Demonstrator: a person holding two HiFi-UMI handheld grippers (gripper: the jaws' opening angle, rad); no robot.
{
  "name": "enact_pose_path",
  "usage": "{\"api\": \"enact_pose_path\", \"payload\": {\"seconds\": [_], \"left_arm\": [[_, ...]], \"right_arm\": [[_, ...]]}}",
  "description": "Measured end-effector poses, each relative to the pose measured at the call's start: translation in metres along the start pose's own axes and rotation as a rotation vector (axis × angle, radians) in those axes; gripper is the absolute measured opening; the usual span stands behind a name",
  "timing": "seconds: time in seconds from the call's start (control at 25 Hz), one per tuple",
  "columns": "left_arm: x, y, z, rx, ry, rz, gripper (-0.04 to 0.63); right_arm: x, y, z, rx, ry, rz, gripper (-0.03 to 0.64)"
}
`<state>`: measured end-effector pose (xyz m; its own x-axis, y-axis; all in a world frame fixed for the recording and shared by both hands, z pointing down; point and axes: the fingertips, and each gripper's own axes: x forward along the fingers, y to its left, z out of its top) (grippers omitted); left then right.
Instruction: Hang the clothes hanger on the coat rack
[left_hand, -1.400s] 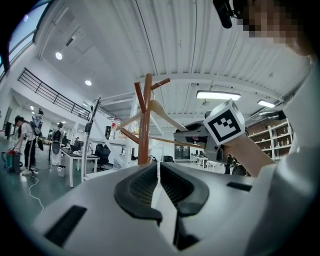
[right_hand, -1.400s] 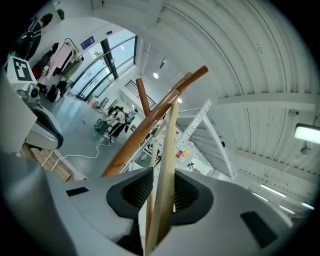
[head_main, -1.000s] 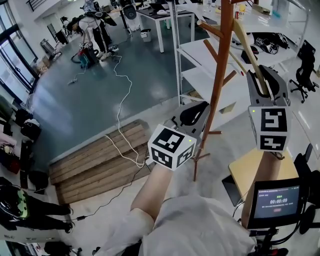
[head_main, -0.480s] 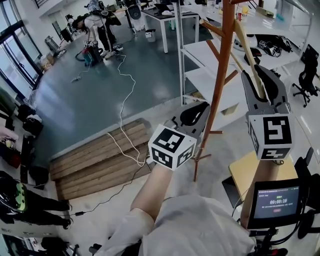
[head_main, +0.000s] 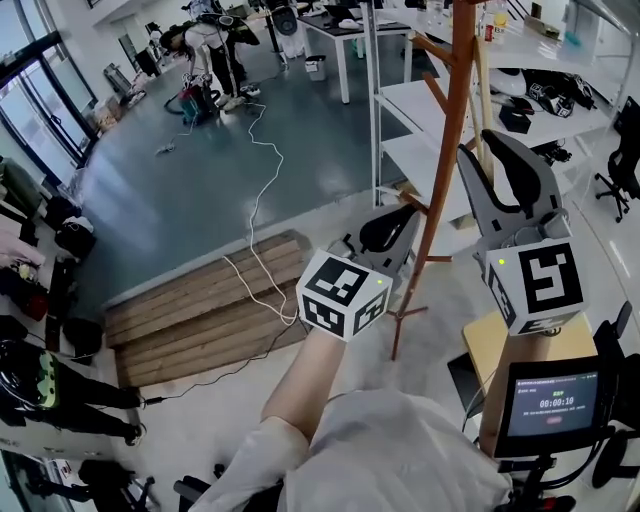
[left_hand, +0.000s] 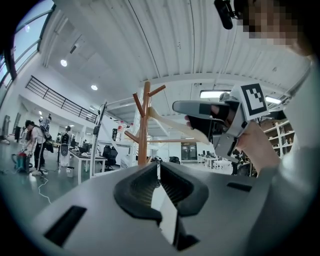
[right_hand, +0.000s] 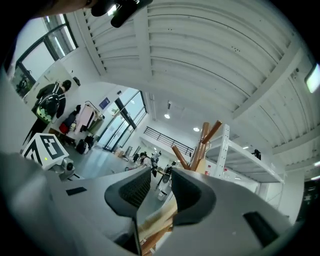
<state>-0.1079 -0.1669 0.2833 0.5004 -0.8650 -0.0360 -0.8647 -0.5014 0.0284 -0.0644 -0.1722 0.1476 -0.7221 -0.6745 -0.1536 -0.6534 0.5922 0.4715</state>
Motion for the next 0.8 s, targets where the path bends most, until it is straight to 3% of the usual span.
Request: {"api": "enact_pose_path", "payload": {"seconds": [0.48,0.8], "left_arm": [[-0.017,-0.002,-0.011,-0.018,0.038,0.044,0.008],[-0.019,-0.002,-0.037,-0.059,0.070,0.041,0.008]], "right_arm": [[-0.001,0.031,-0.016,0.129,-0.016,0.098,0.112],[-0.005,0.048,-0.072,0.220,0.066,0.115,0.110]]}}
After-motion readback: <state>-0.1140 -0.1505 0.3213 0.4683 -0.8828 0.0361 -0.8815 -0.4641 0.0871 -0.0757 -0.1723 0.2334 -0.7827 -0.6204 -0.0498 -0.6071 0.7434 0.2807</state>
